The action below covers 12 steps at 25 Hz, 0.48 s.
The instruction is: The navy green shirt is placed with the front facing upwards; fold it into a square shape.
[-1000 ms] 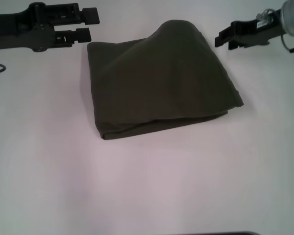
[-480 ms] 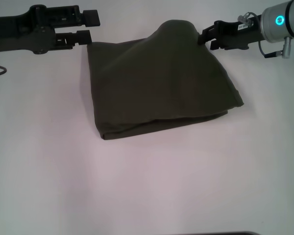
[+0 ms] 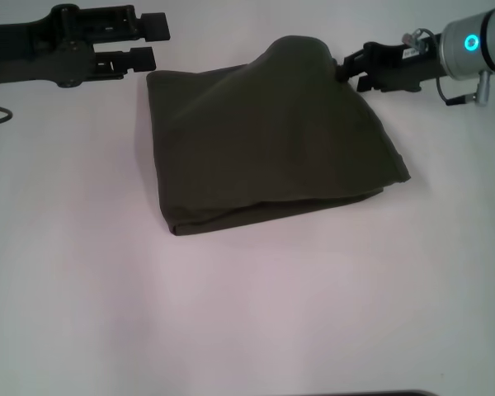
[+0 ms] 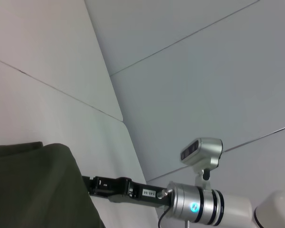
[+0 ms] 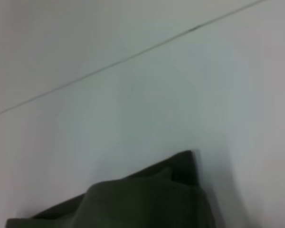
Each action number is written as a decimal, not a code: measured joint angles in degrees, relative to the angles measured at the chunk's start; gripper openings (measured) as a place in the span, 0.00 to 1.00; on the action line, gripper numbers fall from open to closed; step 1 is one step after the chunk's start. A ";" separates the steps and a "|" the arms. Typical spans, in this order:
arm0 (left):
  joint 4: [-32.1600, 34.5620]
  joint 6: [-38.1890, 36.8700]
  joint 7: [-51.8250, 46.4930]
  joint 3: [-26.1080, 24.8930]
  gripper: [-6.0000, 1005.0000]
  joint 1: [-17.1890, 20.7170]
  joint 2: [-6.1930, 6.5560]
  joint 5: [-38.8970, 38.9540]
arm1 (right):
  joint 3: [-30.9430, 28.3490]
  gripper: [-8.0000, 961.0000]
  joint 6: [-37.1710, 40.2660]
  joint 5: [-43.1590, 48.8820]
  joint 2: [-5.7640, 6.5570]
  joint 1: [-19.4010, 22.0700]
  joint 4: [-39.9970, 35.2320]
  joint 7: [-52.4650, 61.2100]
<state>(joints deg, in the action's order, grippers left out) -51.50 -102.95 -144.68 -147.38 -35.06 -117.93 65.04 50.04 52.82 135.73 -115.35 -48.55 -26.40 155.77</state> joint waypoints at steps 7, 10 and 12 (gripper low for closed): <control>0.32 0.22 0.09 0.15 0.70 -0.01 0.00 0.00 | -1.24 0.47 -1.42 -2.15 -0.15 1.73 0.03 -0.30; 0.42 0.22 0.10 0.17 0.70 0.04 -0.01 0.00 | -1.26 0.47 -1.91 -4.47 -0.33 1.95 0.41 -1.07; 0.43 0.22 0.10 0.17 0.70 0.09 -0.05 0.00 | -1.27 0.47 -1.99 -5.91 -0.35 1.94 1.04 -1.50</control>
<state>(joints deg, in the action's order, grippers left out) -51.07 -102.73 -144.57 -147.21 -34.97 -117.98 65.03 48.78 50.83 129.82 -115.69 -46.61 -25.36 154.27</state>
